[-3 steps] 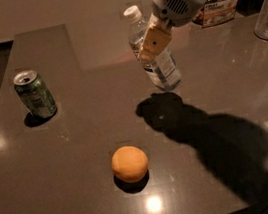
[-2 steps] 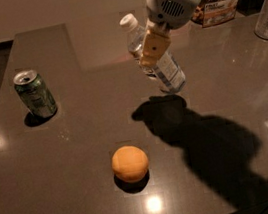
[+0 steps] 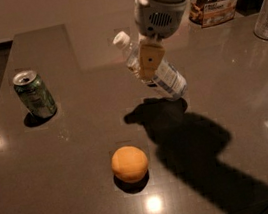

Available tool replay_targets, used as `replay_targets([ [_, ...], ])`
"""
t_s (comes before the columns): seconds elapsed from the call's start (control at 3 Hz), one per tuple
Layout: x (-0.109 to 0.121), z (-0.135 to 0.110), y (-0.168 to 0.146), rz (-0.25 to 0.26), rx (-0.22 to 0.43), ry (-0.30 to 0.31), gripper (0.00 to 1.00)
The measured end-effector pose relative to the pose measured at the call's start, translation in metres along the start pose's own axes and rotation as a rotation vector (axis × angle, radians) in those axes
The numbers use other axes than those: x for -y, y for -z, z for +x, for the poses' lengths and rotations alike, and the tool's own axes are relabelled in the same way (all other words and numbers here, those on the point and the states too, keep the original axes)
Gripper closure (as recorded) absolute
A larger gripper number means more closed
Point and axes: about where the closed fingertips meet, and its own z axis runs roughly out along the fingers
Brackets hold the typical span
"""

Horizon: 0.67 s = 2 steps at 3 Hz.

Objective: Knock blue plastic bottle over

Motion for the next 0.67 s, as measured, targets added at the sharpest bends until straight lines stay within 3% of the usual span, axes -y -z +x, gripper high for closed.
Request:
replay_targets([
  [0.67,0.0,-0.009,-0.024,-0.049,-0.069,0.094,1.0],
])
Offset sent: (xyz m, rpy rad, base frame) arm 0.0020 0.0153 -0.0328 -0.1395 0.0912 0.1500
